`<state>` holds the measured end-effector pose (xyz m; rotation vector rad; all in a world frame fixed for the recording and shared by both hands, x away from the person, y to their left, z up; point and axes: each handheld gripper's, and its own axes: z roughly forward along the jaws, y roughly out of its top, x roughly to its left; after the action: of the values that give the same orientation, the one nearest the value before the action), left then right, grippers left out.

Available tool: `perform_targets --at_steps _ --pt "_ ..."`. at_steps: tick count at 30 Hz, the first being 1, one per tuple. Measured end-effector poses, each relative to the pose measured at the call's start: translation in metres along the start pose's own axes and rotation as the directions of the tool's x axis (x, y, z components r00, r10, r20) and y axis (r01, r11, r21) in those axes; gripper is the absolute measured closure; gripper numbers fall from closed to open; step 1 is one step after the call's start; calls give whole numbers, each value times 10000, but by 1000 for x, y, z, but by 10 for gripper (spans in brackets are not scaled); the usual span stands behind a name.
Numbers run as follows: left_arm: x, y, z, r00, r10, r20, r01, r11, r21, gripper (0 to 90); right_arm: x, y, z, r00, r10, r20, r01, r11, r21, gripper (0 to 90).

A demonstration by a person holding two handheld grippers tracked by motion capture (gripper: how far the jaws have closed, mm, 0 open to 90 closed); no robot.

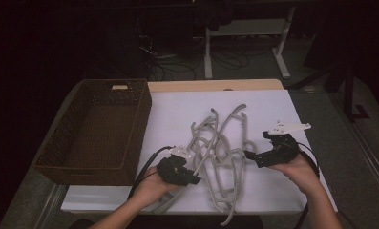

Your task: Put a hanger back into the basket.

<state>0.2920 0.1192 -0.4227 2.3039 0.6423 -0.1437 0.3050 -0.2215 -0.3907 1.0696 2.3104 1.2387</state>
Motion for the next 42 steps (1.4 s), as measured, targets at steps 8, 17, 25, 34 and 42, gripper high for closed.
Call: perform_targets --at_steps 8,17,25,34,42 --pt "5 5 -21 9984 -541 144 549 9965 -628 750 -1 0 -2 10000 43 40 -42 10000 -82 0" --pt "9 15 -45 9982 -410 -437 351 9914 -1264 817 -2 0 -3 10000 51 50 -50 9999 -123 0" --pt "12 36 -74 9957 -114 -920 -44 9853 -1707 820 -4 2 -11 9999 112 132 -107 9993 -371 0" --pt "20 77 -128 9845 740 -1590 -1052 9745 -1980 820 -5 2 -13 9998 155 135 -149 9989 -437 0" --pt "43 81 -178 9691 977 -2264 -1441 9694 -1988 819 -7 2 -14 9997 178 161 -170 9987 -475 0"
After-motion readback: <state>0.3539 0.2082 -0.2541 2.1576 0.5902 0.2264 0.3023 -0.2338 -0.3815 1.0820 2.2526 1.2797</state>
